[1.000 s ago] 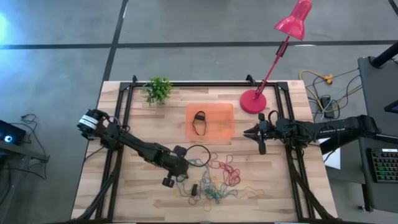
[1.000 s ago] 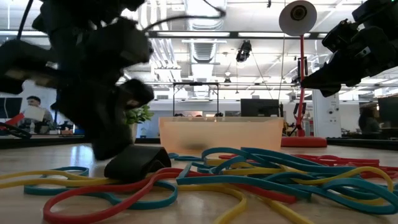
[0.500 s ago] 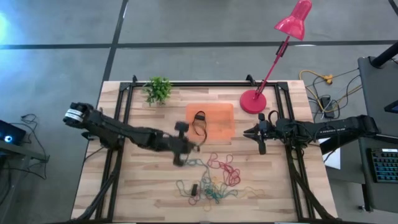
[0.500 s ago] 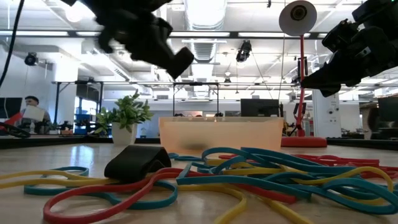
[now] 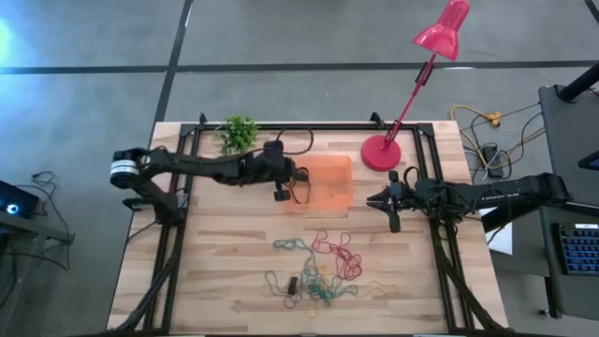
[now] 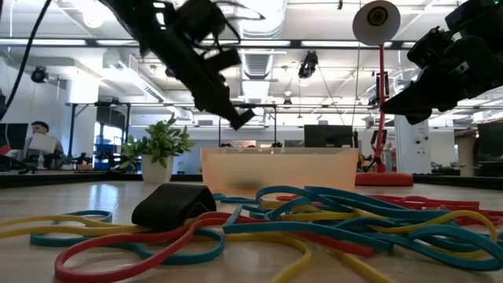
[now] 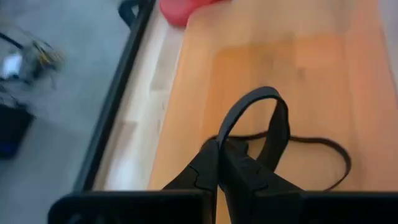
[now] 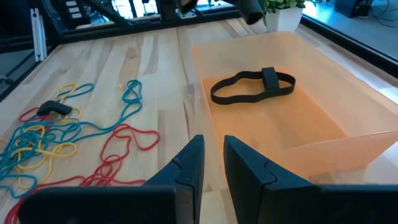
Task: Pick and place rubber bands into bin
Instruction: Put the top black rubber band into the bin, then put the red rubber band into the bin
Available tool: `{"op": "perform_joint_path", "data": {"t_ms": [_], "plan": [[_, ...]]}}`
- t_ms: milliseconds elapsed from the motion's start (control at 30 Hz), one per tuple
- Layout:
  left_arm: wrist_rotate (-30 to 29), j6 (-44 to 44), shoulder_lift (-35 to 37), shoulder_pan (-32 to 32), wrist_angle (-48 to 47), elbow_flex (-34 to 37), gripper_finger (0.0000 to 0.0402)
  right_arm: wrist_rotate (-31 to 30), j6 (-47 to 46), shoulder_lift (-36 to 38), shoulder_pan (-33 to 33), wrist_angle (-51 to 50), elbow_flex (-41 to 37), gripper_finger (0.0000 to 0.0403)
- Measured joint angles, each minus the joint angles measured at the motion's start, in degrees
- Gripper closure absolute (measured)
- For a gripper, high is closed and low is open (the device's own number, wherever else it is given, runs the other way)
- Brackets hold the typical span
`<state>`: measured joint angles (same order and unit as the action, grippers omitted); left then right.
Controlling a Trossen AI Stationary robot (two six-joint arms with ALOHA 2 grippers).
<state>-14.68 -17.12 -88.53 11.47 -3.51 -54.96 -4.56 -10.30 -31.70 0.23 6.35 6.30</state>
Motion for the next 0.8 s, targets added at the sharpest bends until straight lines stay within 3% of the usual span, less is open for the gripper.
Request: {"op": "perform_joint_path", "data": {"t_ms": [133,433,667,800], "plan": [[4.27,-0.24,-1.0,0.95,0.12,-0.11,0.0393,0.0,0.19,0.02,0.0,-0.02,-0.04,0.0351],[3.94,-0.14,-1.45,0.95,0.1,-0.62,0.03,-0.06,-0.05,0.0,0.02,0.28,-0.02,0.0351],[3.94,0.03,-1.43,0.95,0.15,-1.55,0.0266,0.7,-0.61,-0.02,0.0,3.76,-0.03,0.0351],[7.92,0.46,-0.31,-0.33,-1.41,-1.53,0.0265,7.41,-1.73,-0.99,0.05,5.78,-0.04,0.0351]]}}
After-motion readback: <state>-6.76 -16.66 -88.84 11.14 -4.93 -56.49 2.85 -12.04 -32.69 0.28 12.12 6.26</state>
